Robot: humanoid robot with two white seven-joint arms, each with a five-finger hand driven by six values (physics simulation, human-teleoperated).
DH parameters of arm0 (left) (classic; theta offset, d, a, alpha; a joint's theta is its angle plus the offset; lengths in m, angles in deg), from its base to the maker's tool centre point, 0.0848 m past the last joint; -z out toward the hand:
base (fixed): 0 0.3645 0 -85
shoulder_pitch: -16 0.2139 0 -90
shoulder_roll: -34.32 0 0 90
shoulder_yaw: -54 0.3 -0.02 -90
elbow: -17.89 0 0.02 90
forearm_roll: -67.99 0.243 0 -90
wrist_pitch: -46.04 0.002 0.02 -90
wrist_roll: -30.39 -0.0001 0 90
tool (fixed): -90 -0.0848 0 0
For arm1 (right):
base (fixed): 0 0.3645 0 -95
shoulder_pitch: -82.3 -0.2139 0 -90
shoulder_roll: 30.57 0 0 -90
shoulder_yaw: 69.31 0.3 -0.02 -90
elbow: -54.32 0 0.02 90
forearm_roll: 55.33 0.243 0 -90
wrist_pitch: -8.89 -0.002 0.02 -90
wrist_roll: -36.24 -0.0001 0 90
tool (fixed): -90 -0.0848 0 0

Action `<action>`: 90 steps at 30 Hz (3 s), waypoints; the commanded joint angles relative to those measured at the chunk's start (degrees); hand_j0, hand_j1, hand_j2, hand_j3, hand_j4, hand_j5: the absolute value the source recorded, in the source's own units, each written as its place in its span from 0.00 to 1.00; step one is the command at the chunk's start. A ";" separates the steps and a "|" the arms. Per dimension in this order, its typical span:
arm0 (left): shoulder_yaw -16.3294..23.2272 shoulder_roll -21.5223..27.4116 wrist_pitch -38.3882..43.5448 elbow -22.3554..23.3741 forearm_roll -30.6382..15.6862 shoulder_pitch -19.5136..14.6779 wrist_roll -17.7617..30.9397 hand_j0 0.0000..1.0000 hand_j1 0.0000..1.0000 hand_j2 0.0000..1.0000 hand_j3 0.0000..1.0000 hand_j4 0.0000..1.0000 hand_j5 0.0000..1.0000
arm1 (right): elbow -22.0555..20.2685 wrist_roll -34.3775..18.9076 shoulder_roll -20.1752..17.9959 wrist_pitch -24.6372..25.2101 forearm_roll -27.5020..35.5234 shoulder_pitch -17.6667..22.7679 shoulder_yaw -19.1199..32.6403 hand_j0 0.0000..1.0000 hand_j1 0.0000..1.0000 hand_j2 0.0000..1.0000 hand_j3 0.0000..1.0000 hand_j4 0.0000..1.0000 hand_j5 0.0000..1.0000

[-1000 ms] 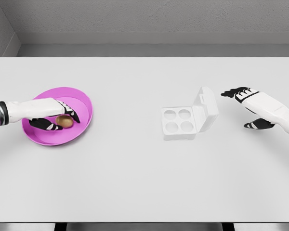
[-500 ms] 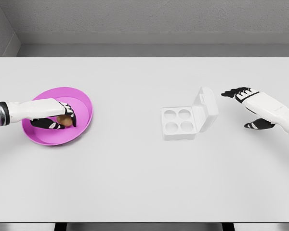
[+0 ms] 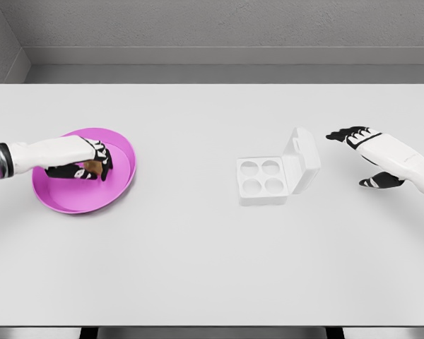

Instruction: Pack egg into the box and close the box lid

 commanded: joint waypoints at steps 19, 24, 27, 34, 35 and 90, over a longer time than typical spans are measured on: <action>-6.26 -3.65 0.03 -0.01 -1.08 0.09 -0.64 0.33 0.33 0.33 0.33 0.33 0.33 | 0.23 0.03 -0.18 0.12 0.34 -0.09 0.02 1.00 1.00 1.00 1.00 1.00 1.00; -6.35 -5.23 0.03 -0.01 -1.87 -0.09 -0.64 0.33 0.33 0.33 0.33 0.33 0.33 | 1.37 0.03 -0.18 0.12 0.34 -0.79 0.02 1.00 1.00 1.00 1.00 1.00 1.00; -6.35 -6.19 0.03 -0.01 -2.31 -0.26 -0.64 0.33 0.33 0.33 0.33 0.33 0.33 | 1.29 0.03 -0.09 0.12 0.34 -0.70 -0.07 1.00 1.00 1.00 1.00 1.00 1.00; -6.35 -8.74 0.03 -0.01 -2.93 -1.14 -0.64 0.33 0.33 0.33 0.33 0.33 0.33 | 1.29 0.03 -0.09 0.12 0.34 -0.70 -0.07 1.00 1.00 1.00 1.00 1.00 1.00; -6.35 -9.09 0.03 -0.01 -2.93 -1.40 -0.64 0.33 0.33 0.33 0.33 0.33 0.33 | 1.29 0.03 -0.09 0.12 0.34 -0.70 -0.07 1.00 1.00 1.00 1.00 1.00 1.00; -6.61 -25.53 0.03 -0.19 -4.69 -3.16 -0.55 0.30 0.30 0.30 0.30 0.30 0.30 | 1.37 0.03 -0.18 0.12 0.34 -0.70 -0.07 1.00 1.00 1.00 1.00 1.00 1.00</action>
